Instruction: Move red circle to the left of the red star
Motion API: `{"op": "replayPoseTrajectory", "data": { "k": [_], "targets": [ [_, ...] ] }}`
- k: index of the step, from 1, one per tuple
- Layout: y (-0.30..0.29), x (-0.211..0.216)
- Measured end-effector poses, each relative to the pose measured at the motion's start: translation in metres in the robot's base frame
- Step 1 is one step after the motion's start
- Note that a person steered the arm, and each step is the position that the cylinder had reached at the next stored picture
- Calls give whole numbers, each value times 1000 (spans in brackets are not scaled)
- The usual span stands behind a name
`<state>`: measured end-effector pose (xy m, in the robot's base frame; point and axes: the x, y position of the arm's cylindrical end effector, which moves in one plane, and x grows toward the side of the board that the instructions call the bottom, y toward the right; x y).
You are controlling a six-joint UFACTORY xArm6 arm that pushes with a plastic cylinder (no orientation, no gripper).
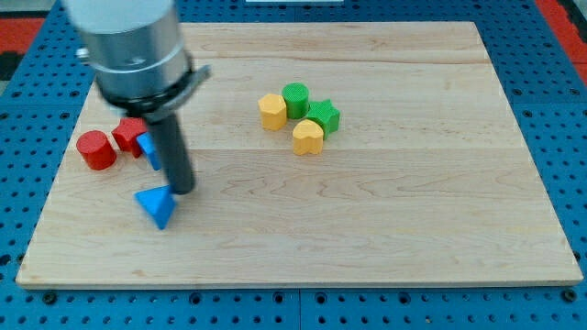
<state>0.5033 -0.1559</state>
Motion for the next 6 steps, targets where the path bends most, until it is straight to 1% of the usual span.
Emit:
{"op": "replayPoseTrajectory", "data": {
  "k": [1, 2, 3, 4, 5, 6],
  "targets": [
    [-50, 1],
    [-50, 0],
    [-82, -19],
    [-127, -34],
    [-143, -11],
    [-146, -34]
  ]
}}
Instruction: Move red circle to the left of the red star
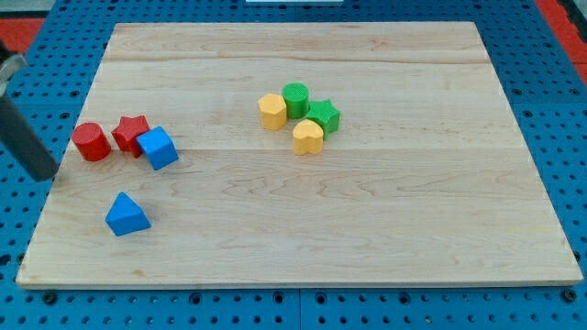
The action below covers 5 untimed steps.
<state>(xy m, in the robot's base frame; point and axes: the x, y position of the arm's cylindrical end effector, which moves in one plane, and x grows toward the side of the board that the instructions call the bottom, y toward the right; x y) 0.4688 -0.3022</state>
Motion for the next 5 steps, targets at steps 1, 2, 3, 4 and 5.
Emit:
{"op": "replayPoseTrajectory", "data": {
  "k": [1, 2, 3, 4, 5],
  "targets": [
    [9, -10],
    [60, -17],
    [103, -21],
    [126, -47],
    [121, -72]
  ]
}}
